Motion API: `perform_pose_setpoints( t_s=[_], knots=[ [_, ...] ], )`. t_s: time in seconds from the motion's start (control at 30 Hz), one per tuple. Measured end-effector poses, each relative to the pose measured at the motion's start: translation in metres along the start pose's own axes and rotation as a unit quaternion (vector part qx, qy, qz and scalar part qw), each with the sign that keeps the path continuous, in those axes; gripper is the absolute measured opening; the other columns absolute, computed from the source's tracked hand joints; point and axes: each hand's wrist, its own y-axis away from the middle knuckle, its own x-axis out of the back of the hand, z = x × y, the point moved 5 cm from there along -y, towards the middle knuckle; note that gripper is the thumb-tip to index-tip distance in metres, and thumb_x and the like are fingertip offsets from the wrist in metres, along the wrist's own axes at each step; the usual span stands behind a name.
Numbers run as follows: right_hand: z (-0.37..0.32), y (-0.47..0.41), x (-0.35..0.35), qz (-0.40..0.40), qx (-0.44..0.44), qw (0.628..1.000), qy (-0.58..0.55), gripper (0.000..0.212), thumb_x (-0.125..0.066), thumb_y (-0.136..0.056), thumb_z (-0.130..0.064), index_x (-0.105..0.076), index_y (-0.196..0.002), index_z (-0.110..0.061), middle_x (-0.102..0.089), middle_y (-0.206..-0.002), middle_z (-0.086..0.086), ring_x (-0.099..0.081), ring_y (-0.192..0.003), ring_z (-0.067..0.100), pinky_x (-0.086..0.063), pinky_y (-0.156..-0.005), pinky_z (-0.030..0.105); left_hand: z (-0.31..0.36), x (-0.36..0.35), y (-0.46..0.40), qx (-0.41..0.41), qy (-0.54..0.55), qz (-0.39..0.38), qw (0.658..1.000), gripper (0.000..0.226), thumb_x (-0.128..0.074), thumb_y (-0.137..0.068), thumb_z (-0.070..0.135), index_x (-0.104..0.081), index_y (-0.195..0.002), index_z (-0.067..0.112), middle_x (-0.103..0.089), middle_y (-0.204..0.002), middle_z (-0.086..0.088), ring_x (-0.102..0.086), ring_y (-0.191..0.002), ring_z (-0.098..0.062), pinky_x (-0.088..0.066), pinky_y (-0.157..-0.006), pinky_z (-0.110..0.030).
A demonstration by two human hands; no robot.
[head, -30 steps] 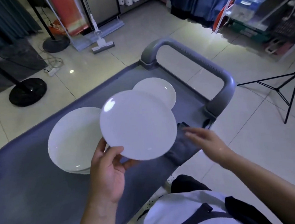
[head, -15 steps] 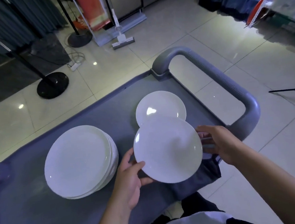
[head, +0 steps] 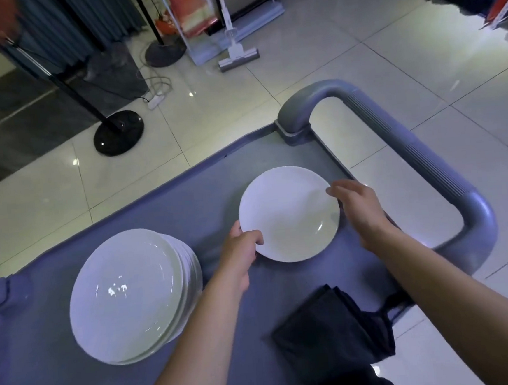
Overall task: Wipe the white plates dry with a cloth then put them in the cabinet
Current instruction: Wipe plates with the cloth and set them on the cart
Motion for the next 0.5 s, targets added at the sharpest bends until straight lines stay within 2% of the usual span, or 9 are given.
perform_pose_setpoints(
  t_s=[0.03, 0.1, 0.17, 0.23, 0.3, 0.37, 0.4, 0.43, 0.5],
  knots=[
    [0.002, 0.0, 0.0, -0.001, 0.006, 1.0, -0.007, 0.023, -0.064, -0.095, -0.016, -0.066, -0.118, -0.016, -0.067, -0.11, -0.001, -0.062, -0.09, 0.004, -0.049, -0.075, 0.024, 0.0, 0.0, -0.001, 0.0, 0.002, 0.005, 1.0, 0.049, -0.055, -0.066, 0.013, -0.067, -0.112, 0.024, -0.07, -0.113, 0.007, -0.059, -0.103, -0.023, -0.049, -0.091, -0.037],
    [0.005, 0.003, -0.002, -0.019, 0.024, 0.999, -0.013, 0.021, -0.062, -0.095, -0.011, -0.064, -0.112, -0.024, -0.065, -0.103, -0.012, -0.061, -0.086, -0.007, -0.047, -0.072, 0.016, -0.001, 0.001, -0.003, 0.005, 0.02, 0.007, 1.0, 0.041, -0.054, -0.072, 0.008, -0.068, -0.109, 0.02, -0.068, -0.106, 0.006, -0.054, -0.093, -0.02, -0.05, -0.084, -0.035],
    [0.01, 0.008, -0.005, -0.04, 0.039, 0.998, 0.012, 0.025, -0.062, -0.094, -0.009, -0.064, -0.108, -0.03, -0.067, -0.107, -0.016, -0.063, -0.09, -0.01, -0.048, -0.077, 0.015, -0.003, 0.0, -0.003, 0.005, 0.018, -0.001, 1.0, 0.039, -0.054, -0.073, 0.008, -0.068, -0.108, 0.019, -0.067, -0.108, 0.002, -0.052, -0.091, -0.018, -0.05, -0.081, -0.034],
    [0.017, 0.011, -0.008, -0.06, 0.059, 0.993, 0.088, 0.046, -0.066, -0.092, -0.018, -0.058, -0.133, -0.037, -0.061, -0.135, -0.011, -0.059, -0.119, 0.002, -0.047, -0.099, 0.028, -0.007, 0.003, -0.007, -0.004, -0.005, 0.0, 1.0, 0.045, -0.056, -0.062, 0.017, -0.066, -0.106, 0.023, -0.066, -0.118, -0.003, -0.052, -0.094, -0.019, -0.047, -0.084, -0.035],
    [0.023, 0.013, -0.012, -0.088, 0.077, 0.962, 0.246, 0.07, -0.068, -0.091, -0.027, -0.036, -0.152, -0.042, -0.032, -0.161, -0.005, -0.034, -0.145, 0.015, -0.03, -0.116, 0.037, -0.009, 0.005, -0.008, 0.0, -0.041, -0.002, 0.999, 0.048, -0.059, -0.059, 0.024, -0.066, -0.105, 0.032, -0.059, -0.132, -0.004, -0.055, -0.103, -0.021, -0.047, -0.088, -0.035],
    [0.028, 0.019, -0.019, -0.113, 0.093, 0.908, 0.393, 0.08, -0.065, -0.092, -0.035, -0.019, -0.156, -0.045, -0.003, -0.169, -0.001, -0.008, -0.154, 0.023, -0.015, -0.122, 0.047, -0.003, 0.006, 0.0, -0.015, -0.094, -0.007, 0.995, 0.063, -0.064, -0.07, 0.024, -0.059, -0.131, 0.039, -0.046, -0.148, 0.001, -0.051, -0.121, -0.02, -0.041, -0.092, -0.03],
    [0.029, 0.025, -0.023, -0.111, 0.102, 0.884, 0.442, 0.081, -0.063, -0.092, -0.038, -0.014, -0.157, -0.046, 0.006, -0.169, -0.001, 0.0, -0.155, 0.026, -0.01, -0.122, 0.051, 0.001, 0.007, 0.007, -0.031, -0.124, -0.004, 0.992, 0.075, -0.065, -0.079, 0.022, -0.044, -0.149, 0.038, -0.037, -0.151, 0.005, -0.043, -0.133, -0.019, -0.036, -0.096, -0.029],
    [0.029, 0.031, -0.027, -0.105, 0.111, 0.869, 0.47, 0.08, -0.061, -0.093, -0.041, -0.012, -0.157, -0.046, 0.01, -0.169, -0.002, 0.006, -0.155, 0.027, -0.007, -0.122, 0.053, 0.005, 0.011, 0.014, -0.053, -0.157, 0.007, 0.986, 0.082, -0.065, -0.086, 0.02, -0.029, -0.158, 0.035, -0.03, -0.155, 0.006, -0.034, -0.142, -0.018, -0.032, -0.098, -0.028],
    [0.024, 0.046, -0.034, -0.095, 0.129, 0.865, 0.475, 0.076, -0.058, -0.095, -0.044, -0.013, -0.157, -0.045, 0.008, -0.169, -0.003, 0.008, -0.155, 0.026, -0.006, -0.121, 0.053, 0.01, 0.022, 0.035, -0.125, -0.203, 0.027, 0.971, 0.082, -0.065, -0.093, 0.022, -0.021, -0.161, 0.033, -0.024, -0.161, 0.008, -0.025, -0.148, -0.014, -0.031, -0.106, -0.028]
  ],
)
